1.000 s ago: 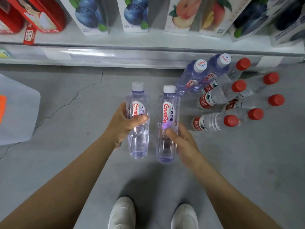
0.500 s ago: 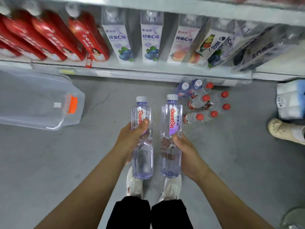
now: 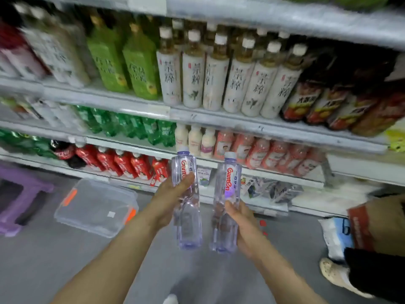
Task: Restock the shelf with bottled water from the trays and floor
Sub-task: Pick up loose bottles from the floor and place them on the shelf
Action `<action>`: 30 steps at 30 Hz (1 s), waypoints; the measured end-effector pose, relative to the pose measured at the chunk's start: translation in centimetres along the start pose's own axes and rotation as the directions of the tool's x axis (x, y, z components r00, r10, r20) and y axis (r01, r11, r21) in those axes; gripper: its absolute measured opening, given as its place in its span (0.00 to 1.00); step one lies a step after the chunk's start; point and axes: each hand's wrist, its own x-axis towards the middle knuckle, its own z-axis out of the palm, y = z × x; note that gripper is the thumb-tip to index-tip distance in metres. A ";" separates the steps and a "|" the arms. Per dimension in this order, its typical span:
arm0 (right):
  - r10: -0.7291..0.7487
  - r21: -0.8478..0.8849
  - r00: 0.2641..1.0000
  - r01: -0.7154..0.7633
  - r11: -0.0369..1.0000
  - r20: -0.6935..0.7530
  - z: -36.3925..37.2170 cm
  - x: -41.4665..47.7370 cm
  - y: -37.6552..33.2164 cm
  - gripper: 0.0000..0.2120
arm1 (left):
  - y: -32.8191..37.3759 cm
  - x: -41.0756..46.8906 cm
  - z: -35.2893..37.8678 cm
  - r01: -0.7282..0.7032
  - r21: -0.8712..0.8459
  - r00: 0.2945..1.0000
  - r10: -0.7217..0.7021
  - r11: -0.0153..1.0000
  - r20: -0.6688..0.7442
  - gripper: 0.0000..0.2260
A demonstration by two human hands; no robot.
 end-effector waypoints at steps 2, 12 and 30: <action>-0.080 -0.075 0.997 0.081 0.994 0.013 1.0 -1.8 -4.8 0.33 | 4.4 -2.3 0.8 -0.069 -0.021 0.998 0.069 0.997 0.008 0.14; -0.524 -0.203 0.839 0.545 0.814 0.149 7.3 -10.2 -25.8 0.46 | 24.3 -13.8 4.1 -0.448 -0.134 0.892 0.452 0.884 0.001 0.25; -0.861 -0.110 0.483 0.875 0.471 0.157 19.8 -10.1 -55.9 0.27 | 46.9 -12.8 0.4 -0.749 -0.145 0.623 0.762 0.646 0.179 0.42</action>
